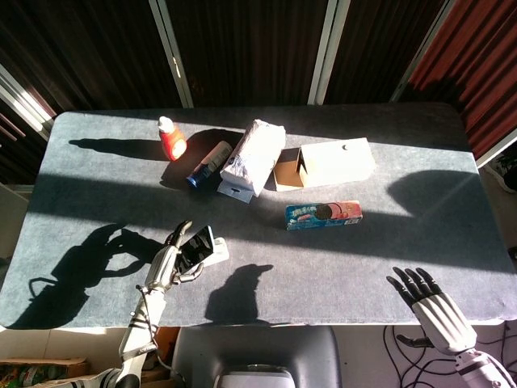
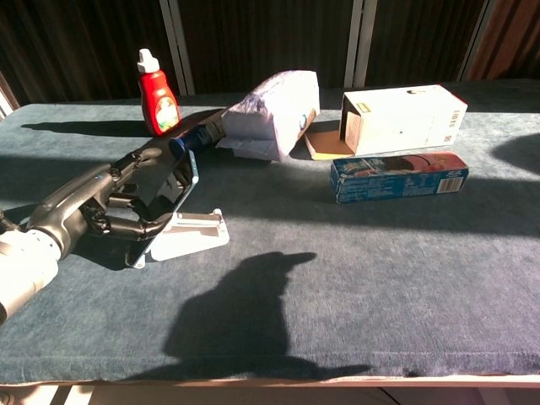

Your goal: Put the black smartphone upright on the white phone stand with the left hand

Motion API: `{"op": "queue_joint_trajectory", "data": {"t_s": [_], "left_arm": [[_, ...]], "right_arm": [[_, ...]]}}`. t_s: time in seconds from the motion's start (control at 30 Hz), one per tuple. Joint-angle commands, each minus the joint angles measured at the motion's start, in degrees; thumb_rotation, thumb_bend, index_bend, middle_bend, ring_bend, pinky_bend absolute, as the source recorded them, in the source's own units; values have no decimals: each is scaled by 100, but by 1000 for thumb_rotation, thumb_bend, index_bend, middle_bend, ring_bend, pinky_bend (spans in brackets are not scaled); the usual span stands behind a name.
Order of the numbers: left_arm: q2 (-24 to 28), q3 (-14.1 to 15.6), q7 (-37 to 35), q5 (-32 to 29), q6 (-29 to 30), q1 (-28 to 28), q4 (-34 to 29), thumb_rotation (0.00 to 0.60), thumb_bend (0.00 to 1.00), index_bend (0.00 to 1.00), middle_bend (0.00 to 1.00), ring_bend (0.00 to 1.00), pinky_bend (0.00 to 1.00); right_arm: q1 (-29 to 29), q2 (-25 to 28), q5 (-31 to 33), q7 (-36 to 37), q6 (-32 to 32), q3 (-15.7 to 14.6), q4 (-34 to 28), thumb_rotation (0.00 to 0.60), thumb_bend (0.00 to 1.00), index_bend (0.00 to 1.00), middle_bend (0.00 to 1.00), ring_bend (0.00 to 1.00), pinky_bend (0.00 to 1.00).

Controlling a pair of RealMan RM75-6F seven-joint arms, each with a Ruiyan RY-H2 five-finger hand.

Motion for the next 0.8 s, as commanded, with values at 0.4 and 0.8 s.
{"op": "queue_joint_trajectory", "data": {"t_s": [0.4,0.8], "left_arm": [[3439,1355,346,1749,509,716,-1086,600,375,0,0,0,0],[3119,1224,1066,1546,1524,1355,-178,600,370,0,0,0,0]], "right_arm": [[-62,25,-42,108,158,2,44,600,235,0,0,0,0],[-148,-18,2,26,313,69,54,600,234,0,0,0,0]]}}
